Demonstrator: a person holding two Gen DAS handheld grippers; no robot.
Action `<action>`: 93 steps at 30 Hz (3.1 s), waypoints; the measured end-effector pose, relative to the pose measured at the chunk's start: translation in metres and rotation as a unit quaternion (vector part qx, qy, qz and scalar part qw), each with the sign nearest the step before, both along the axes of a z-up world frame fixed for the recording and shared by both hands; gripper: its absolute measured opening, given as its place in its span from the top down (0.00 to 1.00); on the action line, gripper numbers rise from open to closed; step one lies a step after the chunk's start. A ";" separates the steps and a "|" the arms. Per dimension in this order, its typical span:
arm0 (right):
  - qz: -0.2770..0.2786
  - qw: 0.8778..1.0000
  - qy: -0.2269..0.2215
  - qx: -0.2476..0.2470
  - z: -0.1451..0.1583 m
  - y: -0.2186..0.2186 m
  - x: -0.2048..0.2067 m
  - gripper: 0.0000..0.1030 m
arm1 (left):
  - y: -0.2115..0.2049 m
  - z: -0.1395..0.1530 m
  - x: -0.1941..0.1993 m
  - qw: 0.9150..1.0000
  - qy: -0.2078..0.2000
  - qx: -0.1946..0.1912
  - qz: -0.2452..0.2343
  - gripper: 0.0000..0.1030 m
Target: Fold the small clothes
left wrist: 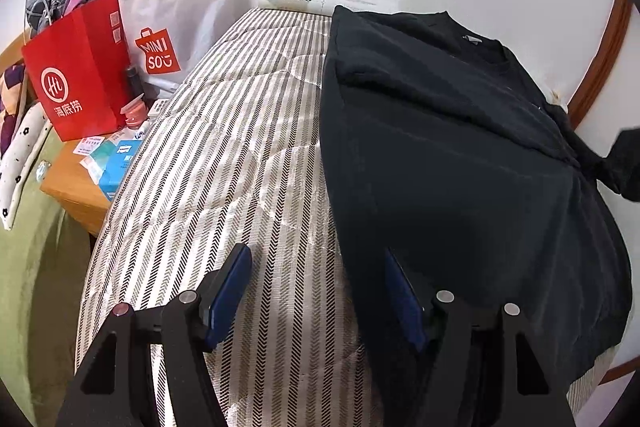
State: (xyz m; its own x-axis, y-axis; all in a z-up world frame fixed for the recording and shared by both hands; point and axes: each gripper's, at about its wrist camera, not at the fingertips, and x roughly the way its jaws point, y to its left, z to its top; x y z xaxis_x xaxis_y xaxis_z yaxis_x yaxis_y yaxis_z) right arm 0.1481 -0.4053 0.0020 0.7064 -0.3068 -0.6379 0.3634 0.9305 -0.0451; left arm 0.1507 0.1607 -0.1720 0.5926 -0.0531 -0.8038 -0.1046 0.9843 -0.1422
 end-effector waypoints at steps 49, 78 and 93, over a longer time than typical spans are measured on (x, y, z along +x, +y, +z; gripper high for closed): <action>0.115 0.991 0.040 0.061 -0.044 0.126 0.067 0.33 | -0.003 0.002 -0.003 1.000 -0.010 -0.024 0.003 0.34; 0.110 0.989 0.070 0.068 -0.107 0.079 0.049 0.33 | -0.077 0.045 0.051 0.998 -0.020 -0.003 -0.054 0.34; 0.039 0.995 0.080 0.048 -0.107 -0.006 0.002 0.56 | -0.245 0.067 0.140 0.985 -0.040 0.054 -0.161 0.34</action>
State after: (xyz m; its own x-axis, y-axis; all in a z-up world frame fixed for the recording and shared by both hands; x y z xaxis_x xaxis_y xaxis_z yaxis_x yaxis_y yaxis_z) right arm 0.1497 -0.4112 -0.1052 0.6135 -0.1868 -0.7673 0.2850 0.9585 -0.0055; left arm 0.2905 -0.0843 -0.1046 0.6207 -0.1660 -0.7663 0.2231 0.9743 -0.0303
